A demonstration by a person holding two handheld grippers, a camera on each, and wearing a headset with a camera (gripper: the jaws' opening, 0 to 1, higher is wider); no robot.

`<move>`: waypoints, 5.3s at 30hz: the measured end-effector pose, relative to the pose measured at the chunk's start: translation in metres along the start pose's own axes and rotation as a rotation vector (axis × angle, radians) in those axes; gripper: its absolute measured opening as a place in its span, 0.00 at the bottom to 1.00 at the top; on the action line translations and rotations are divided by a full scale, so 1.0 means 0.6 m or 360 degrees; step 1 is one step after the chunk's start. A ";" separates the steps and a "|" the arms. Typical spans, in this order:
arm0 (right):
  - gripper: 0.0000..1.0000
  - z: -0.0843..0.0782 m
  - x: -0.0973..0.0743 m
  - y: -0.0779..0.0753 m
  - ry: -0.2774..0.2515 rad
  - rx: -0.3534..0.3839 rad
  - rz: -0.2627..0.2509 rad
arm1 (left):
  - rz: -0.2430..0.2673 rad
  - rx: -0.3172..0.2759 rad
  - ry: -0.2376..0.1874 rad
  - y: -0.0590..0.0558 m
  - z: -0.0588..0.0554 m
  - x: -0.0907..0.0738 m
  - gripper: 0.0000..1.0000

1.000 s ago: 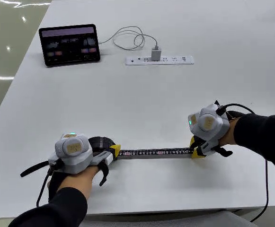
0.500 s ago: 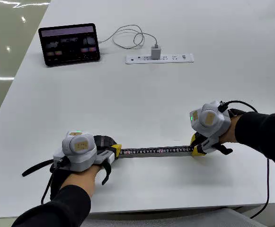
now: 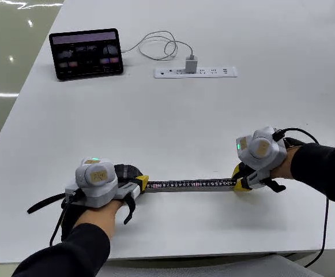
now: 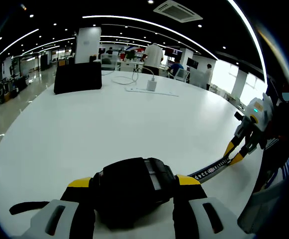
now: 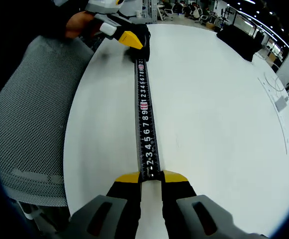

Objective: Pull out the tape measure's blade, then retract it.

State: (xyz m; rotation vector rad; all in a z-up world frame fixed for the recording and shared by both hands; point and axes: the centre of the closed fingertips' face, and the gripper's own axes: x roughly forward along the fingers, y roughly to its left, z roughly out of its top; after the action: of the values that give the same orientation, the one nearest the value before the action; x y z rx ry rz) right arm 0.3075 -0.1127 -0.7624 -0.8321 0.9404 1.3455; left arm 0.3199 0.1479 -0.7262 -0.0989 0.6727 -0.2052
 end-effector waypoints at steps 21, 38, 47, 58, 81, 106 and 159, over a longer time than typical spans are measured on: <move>0.11 0.019 0.005 0.000 0.0002 0.0039 -0.0004 | -0.0027 -0.0017 0.0018 0.000 -0.001 0.000 0.59; 0.11 0.034 0.013 -0.001 -0.0023 0.0059 -0.0012 | -0.0038 -0.0015 0.0016 0.000 0.000 0.001 0.59; 0.11 0.043 0.018 0.000 -0.0037 0.0066 -0.0009 | -0.0040 -0.0014 0.0019 0.000 -0.001 0.001 0.59; 0.11 0.051 0.021 -0.001 -0.0039 0.0069 -0.0007 | -0.0042 -0.0014 0.0021 -0.001 -0.001 0.001 0.59; 0.11 0.070 0.029 -0.001 -0.0067 0.0083 -0.0003 | -0.0047 -0.0013 0.0023 -0.001 -0.001 0.000 0.59; 0.11 0.095 0.038 0.004 -0.0107 0.0104 -0.0014 | -0.0051 -0.0017 0.0027 -0.001 -0.001 0.000 0.59; 0.11 0.134 0.059 0.016 -0.0142 0.0080 -0.0034 | -0.0058 -0.0009 0.0028 -0.001 -0.002 0.000 0.59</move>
State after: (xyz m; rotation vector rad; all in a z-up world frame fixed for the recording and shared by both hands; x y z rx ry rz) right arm 0.3035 -0.0243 -0.7614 -0.7361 0.8900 1.3248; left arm 0.3193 0.1472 -0.7270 -0.1150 0.6894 -0.2395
